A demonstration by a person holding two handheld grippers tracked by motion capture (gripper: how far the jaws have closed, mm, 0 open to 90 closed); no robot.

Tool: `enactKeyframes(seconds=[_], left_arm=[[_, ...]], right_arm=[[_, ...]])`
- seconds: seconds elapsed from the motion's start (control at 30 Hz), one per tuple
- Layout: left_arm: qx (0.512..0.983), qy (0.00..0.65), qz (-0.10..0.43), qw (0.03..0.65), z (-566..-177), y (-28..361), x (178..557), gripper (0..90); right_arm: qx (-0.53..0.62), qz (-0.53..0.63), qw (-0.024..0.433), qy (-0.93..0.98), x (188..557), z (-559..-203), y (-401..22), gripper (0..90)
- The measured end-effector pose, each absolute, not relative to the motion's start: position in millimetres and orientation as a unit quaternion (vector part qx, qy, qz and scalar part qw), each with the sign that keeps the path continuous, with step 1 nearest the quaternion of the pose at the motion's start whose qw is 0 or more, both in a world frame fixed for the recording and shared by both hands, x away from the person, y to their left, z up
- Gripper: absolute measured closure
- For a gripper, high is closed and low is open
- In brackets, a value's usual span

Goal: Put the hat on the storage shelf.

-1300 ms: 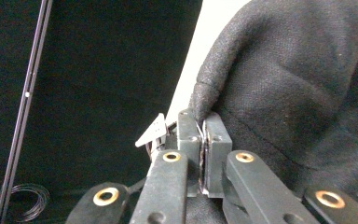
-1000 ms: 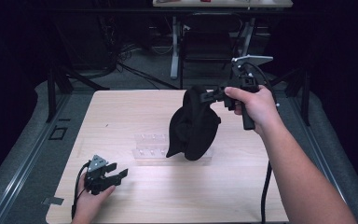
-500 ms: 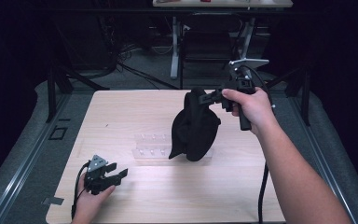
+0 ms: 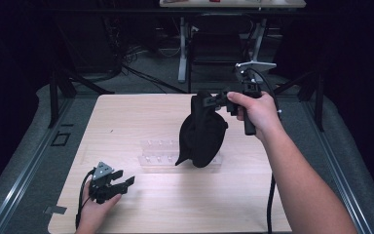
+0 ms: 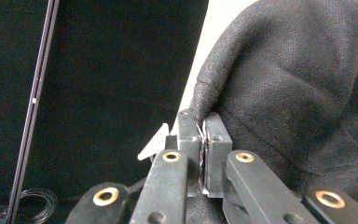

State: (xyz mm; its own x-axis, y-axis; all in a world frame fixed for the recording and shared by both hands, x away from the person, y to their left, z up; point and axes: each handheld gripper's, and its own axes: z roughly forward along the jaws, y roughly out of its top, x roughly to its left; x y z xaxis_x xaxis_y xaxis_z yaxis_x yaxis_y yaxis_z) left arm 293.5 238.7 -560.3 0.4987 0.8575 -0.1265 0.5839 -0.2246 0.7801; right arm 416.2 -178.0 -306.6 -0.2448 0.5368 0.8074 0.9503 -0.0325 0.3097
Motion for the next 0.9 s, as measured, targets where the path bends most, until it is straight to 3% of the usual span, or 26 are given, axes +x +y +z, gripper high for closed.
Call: enactKeyframes(seconds=[0.9], left_arm=[[0.76,0.461,0.172,0.424,-555,234,293,43.1]], right_arm=[[-0.569,-0.443,0.231,-0.653,422,-308,-171,88.1]])
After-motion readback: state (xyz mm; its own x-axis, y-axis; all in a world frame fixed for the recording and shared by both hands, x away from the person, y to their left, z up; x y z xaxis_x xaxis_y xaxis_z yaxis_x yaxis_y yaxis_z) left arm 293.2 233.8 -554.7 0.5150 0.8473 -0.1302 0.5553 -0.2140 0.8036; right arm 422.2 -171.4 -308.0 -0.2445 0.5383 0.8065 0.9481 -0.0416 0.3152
